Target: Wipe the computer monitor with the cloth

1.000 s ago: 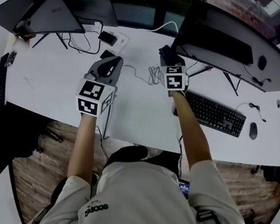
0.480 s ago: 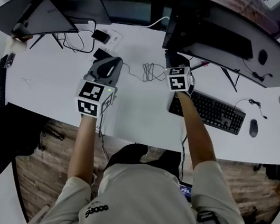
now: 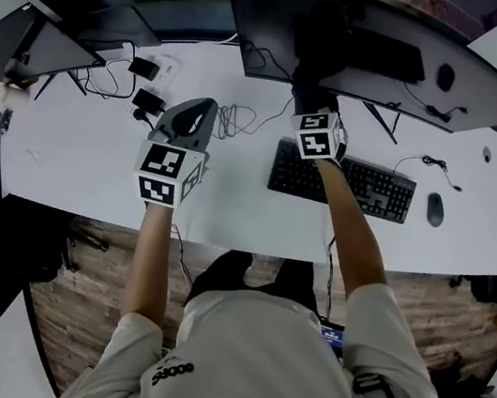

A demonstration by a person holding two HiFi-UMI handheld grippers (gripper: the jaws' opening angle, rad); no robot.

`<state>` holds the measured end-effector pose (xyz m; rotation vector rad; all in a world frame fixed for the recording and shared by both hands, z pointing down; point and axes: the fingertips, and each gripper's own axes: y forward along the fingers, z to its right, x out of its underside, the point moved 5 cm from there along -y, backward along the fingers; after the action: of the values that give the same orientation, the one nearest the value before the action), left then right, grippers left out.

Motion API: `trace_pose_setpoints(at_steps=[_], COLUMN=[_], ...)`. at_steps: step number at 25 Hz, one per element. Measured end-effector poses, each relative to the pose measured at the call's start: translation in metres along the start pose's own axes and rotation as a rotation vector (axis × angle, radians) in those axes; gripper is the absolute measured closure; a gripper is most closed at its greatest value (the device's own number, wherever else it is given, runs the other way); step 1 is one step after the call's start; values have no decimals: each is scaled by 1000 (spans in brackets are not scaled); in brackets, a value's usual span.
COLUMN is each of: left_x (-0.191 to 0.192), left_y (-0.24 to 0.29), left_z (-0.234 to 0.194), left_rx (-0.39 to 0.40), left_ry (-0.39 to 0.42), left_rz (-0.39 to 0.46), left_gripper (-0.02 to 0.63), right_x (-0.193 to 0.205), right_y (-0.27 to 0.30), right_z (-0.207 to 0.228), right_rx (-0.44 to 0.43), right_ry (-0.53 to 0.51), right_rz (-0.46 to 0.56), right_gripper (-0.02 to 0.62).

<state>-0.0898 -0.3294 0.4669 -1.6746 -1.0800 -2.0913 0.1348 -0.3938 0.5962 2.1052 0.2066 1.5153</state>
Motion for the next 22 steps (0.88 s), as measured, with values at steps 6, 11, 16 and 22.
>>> trace_pose_setpoints(at_steps=[6,11,16,22], left_x=[-12,-19,-30,-45], left_y=[36,67,103,140], left_z=[43,85,131,180], left_rx=[40,77,130,178], left_ry=[-3,4,10,28], left_rz=[-12,-18,-21,-29], left_gripper=[587,586,586,586], right_x=[32,63,88,121], right_y=[-30,-53,-74,-104], right_z=[60,112,157,215], right_rx=[66,101,133,197], right_ry=[38,48,74,121], right_rz=[-21,-38,-40,-50], right_gripper=[492,492,492,494])
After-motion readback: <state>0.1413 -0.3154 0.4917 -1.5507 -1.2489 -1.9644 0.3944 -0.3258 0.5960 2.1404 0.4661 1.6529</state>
